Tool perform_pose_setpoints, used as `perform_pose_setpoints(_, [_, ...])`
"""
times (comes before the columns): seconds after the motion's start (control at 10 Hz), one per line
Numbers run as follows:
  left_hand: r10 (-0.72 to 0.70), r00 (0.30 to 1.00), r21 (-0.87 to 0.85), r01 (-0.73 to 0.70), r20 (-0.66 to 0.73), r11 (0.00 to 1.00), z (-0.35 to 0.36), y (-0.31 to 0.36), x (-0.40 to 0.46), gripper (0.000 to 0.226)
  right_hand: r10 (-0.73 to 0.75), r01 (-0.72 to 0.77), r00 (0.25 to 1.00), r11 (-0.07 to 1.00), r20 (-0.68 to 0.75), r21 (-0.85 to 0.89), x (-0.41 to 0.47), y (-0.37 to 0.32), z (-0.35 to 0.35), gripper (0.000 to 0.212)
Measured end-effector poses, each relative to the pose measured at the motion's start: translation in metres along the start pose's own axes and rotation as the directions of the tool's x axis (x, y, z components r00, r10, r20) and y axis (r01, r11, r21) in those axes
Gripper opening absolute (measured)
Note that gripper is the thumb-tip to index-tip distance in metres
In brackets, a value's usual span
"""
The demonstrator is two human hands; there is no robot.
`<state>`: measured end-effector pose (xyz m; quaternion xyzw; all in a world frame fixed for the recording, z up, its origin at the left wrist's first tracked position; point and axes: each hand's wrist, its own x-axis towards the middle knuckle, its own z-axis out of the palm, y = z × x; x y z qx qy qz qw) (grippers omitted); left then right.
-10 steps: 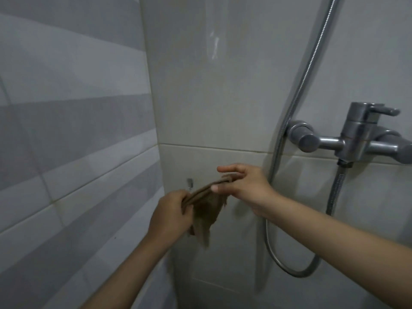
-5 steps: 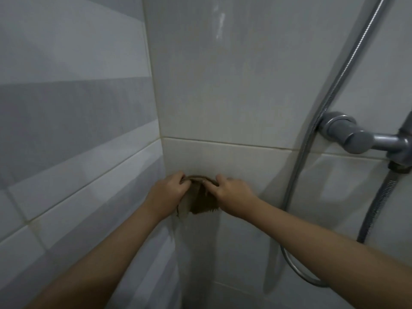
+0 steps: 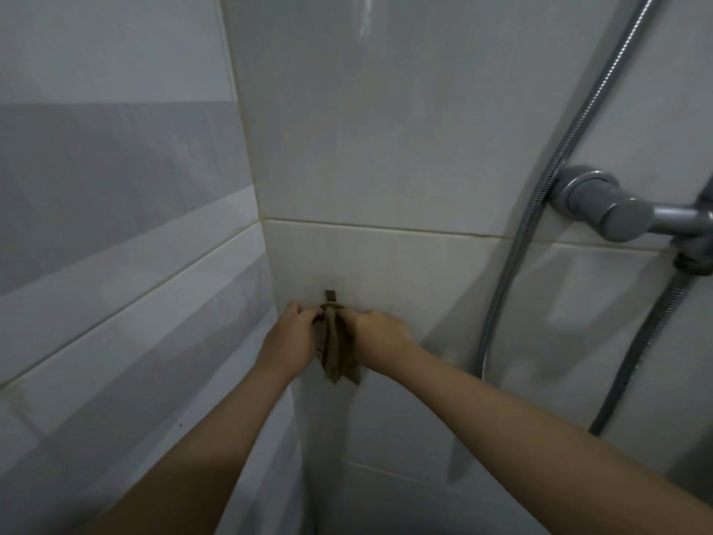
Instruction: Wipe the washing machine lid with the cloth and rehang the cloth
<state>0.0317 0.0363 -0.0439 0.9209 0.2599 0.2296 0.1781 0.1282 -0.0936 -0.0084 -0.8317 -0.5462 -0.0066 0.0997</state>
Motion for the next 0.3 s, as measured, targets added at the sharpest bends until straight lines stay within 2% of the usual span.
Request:
perform_pose_setpoints(0.1, [-0.107, 0.993, 0.065, 0.103, 0.058, 0.993, -0.004, 0.008, -0.005, 0.039, -0.014, 0.014, 0.998, 1.000, 0.059, -0.002, -0.011, 0.004, -0.006, 0.056])
perform_pose_setpoints(0.2, [-0.194, 0.974, 0.154, 0.175, 0.117, 0.972, -0.010, 0.018, -0.011, 0.044, -0.013, 0.014, 1.000, 0.999, -0.027, 0.051, -0.035, 0.015, -0.011, 0.051])
perform_pose_setpoints(0.3, [-0.236, 0.967, 0.081, 0.229, 0.090, 0.970, -0.015, 0.035, -0.017, 0.043, 0.029, -0.009, 0.983, 0.993, -0.180, 0.116, -0.051, 0.032, -0.013, 0.048])
